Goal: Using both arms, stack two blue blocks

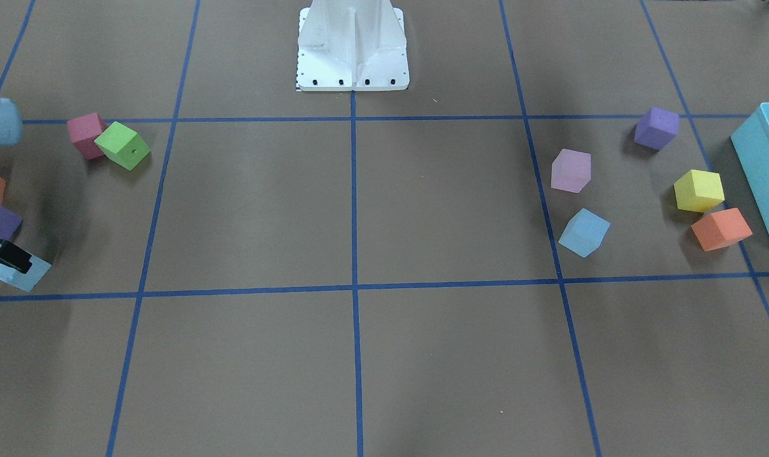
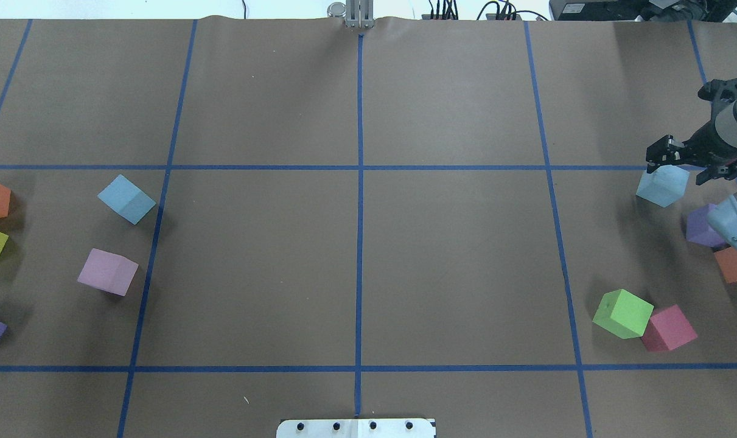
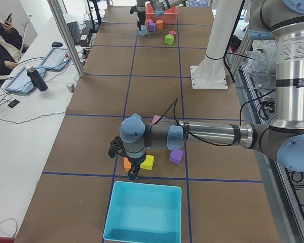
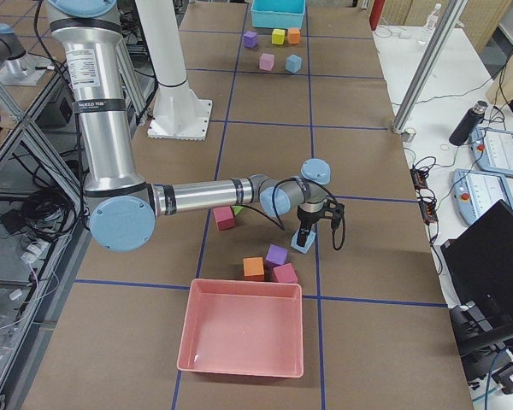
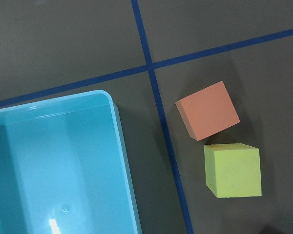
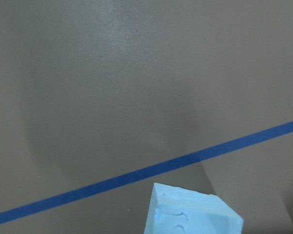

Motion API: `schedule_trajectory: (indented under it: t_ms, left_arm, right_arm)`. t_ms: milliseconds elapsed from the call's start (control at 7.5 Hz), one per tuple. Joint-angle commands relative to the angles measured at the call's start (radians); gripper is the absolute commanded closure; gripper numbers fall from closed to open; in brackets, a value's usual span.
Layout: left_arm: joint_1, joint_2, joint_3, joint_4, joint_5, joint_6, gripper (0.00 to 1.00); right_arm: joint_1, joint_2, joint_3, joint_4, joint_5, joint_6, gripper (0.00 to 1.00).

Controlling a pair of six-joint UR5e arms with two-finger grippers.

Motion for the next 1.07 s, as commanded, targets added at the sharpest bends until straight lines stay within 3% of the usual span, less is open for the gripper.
schedule_trajectory:
  t_ms: [0,533,933]
  left_arm:
    - [0.0,0.0,0.0,0.0,-0.001,0.0,0.02]
    - [0.0,0.002,0.0,0.0,0.0,0.0,0.02]
    - [-0.001,0.002,0.0,0.0,0.0,0.002,0.02]
  right_arm:
    - [-0.006,-0.015,0.0,0.002,-0.004,0.002,0.0]
    - [-0.038,-0.017,-0.004,0.002,-0.034,0.028,0.03]
    - [-0.057,-0.005,-0.093,0.109,-0.043,0.028,0.03]
